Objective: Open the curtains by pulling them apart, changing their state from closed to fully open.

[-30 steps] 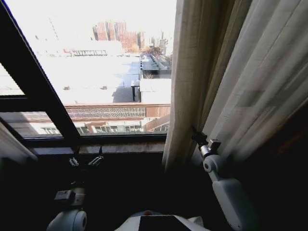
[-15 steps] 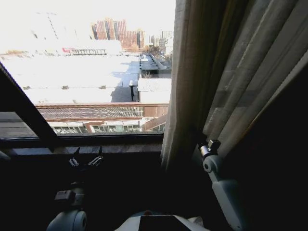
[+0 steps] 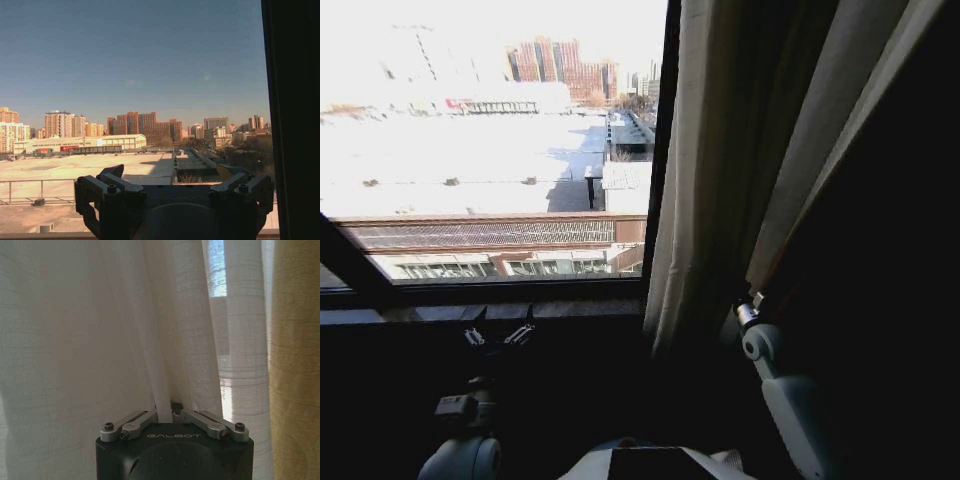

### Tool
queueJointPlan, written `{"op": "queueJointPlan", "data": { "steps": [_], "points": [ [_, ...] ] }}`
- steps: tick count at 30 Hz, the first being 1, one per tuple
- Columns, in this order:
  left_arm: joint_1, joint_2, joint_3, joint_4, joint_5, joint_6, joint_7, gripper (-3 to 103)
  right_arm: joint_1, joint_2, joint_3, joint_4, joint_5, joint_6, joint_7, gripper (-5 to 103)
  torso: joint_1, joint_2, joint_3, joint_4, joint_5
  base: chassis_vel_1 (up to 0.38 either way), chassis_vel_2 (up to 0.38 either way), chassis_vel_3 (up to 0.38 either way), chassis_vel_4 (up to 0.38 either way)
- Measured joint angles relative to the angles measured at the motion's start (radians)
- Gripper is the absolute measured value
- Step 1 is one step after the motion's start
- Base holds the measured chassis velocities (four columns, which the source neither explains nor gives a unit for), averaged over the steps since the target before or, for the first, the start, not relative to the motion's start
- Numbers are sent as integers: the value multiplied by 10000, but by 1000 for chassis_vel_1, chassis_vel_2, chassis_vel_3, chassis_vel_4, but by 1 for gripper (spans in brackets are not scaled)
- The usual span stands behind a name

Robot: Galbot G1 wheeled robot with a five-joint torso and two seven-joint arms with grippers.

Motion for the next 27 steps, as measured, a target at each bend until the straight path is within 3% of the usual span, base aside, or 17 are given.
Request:
{"op": "queueJointPlan", "data": {
  "steps": [8, 15, 27],
  "points": [
    [17, -12, 8, 1, -1, -6, 24, 100, -4, 44, -31, -156, -290, 211, 1, 0, 0, -1, 1, -2, 6, -261, -251, 273, 256],
    [11, 0, 3, 56, 0, -47, 18, 100, -24, 46, -16, -200, -290, 212, 14, 0, 0, 0, 0, 3, -11, -4, -26, 14, 6],
    [22, 3, 28, 80, -1, -122, 17, 100, 177, 5, 428, -831, -359, 248, 139, 0, -1, 0, 0, 1, 2, 9, 18, -14, -15]
  ]
}}
